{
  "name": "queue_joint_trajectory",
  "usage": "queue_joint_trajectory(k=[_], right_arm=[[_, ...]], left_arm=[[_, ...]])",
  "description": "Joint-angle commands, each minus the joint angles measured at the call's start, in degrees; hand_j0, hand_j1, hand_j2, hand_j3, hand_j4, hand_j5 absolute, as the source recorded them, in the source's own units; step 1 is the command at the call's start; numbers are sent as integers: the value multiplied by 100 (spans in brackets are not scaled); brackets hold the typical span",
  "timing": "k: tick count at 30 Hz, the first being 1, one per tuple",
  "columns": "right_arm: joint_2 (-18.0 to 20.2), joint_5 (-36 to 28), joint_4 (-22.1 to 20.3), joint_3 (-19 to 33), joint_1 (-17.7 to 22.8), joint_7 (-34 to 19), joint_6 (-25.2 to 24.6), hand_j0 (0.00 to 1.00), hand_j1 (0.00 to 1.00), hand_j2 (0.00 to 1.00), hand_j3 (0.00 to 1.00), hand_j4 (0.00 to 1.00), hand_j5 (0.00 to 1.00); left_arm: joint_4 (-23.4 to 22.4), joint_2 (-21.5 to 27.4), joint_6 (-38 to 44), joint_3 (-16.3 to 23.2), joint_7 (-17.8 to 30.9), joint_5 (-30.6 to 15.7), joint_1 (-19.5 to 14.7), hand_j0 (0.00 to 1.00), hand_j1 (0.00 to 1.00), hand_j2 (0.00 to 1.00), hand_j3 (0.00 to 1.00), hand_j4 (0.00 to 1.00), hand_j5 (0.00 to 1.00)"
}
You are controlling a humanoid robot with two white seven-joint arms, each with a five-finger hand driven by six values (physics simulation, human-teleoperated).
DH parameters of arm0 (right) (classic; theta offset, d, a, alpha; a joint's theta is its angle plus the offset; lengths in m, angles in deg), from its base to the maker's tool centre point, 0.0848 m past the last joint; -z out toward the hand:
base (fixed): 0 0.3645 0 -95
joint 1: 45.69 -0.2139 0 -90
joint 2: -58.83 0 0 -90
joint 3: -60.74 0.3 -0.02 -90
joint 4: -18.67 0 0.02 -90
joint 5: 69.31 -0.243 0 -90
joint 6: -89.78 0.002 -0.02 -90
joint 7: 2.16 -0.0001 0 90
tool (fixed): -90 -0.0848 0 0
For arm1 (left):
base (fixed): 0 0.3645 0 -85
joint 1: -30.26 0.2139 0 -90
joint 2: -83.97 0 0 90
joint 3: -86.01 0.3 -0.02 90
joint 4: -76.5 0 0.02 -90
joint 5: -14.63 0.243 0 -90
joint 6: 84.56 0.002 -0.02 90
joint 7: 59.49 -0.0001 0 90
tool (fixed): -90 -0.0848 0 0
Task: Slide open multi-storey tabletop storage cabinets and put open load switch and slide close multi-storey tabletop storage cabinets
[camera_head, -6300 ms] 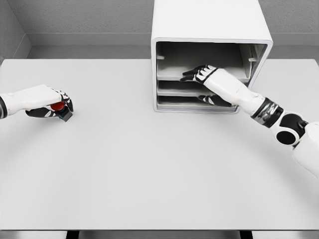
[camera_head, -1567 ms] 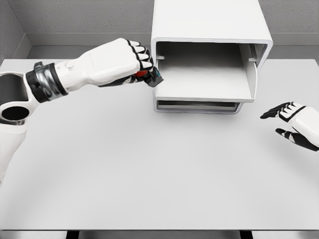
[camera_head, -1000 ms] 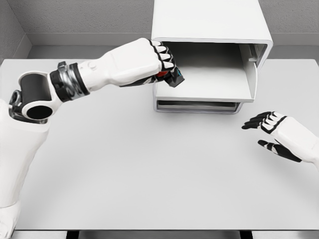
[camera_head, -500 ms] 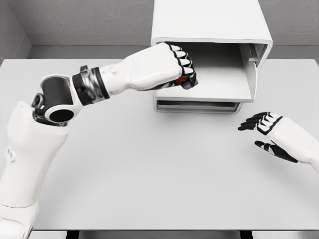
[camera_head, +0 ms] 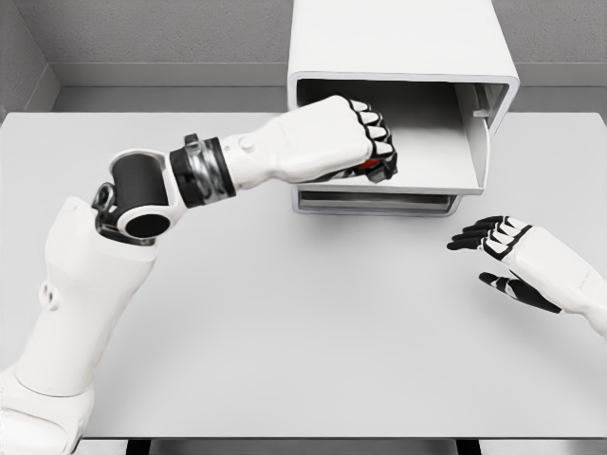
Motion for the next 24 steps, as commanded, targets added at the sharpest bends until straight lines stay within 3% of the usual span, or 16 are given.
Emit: queue_joint_trajectory(k=[1,15,18,24], right_arm=[[7,-36,-7,1,0,3,4,76,76,76,76,76,76],[7,-27,2,1,-9,12,4,77,77,77,77,77,77],[-213,167,28,-8,0,20,4,77,77,77,77,77,77],[-204,167,63,9,53,12,4,77,77,77,77,77,77]], left_arm=[[-74,-87,19,28,-5,77,0,44,44,44,44,44,44],[-373,-386,19,46,-5,227,-17,45,45,45,45,45,45],[-408,-412,19,54,-5,227,-35,45,45,45,45,45,45],[-514,-483,19,46,-5,297,-105,46,46,46,46,46,46]])
